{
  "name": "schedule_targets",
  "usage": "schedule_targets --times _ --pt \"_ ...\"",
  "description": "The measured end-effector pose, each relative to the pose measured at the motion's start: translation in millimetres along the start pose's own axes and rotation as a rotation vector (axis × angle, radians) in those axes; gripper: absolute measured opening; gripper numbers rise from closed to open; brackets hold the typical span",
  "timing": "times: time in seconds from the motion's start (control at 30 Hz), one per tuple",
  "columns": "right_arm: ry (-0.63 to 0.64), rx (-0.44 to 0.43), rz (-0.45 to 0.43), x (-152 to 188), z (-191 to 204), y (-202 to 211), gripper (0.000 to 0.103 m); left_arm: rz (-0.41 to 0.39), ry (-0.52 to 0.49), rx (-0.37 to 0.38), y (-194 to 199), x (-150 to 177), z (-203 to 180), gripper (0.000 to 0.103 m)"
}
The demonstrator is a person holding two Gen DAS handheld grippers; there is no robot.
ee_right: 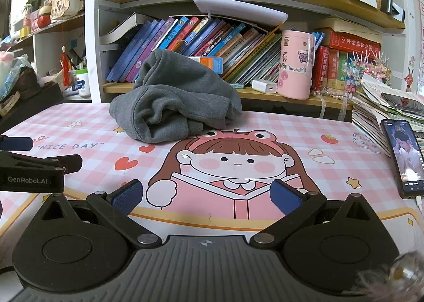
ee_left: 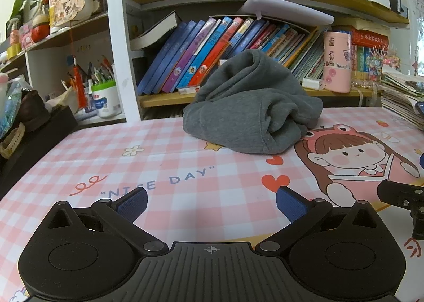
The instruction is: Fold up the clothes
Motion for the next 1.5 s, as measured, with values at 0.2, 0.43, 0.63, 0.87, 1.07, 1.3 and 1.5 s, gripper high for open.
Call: schedule_targets --times 0.2,0.43,0.63,0.87,1.07,1.3,1.5 --pt "0.000 0.000 0.001 0.0 0.1 -0.3 0.103 -0.001 0.001 0.005 0.0 1.5 4.4 0.103" --pt "-0.001 -0.001 0.002 0.1 0.2 -0.6 0.103 0.006 0.000 0.001 -1.6 1.1 3.7 0.103" --pt "0.000 -0.002 0.005 -0.8 -0.2 -1.1 0.103 0.010 0.001 0.001 -1.5 0.7 3.6 0.103" --pt "0.000 -0.003 0.005 0.0 0.3 0.5 0.103 0.010 0.002 0.000 -1.7 0.6 3.3 0.103" --pt "0.001 -0.004 0.006 0.0 0.4 -1.9 0.103 0.011 0.003 0.001 -2.2 0.8 4.8 0.103" --pt "0.002 -0.004 0.006 0.2 0.6 -2.0 0.103 0.009 0.003 -0.001 -1.2 0.8 3.6 0.103" --pt "0.003 -0.004 0.007 -0.1 0.8 -1.9 0.103 0.004 -0.004 -0.001 0.0 1.2 2.9 0.103"
Point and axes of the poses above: each gripper's, at about its wrist camera, not at the fingertips, and y roughly against the way its jaws point, z to its left, x to its underside, the point moved 1 cm from there along -y, roughly the way its jaws point, and after that the axes turned 2 degrees about -y, right-handed, at the moved point
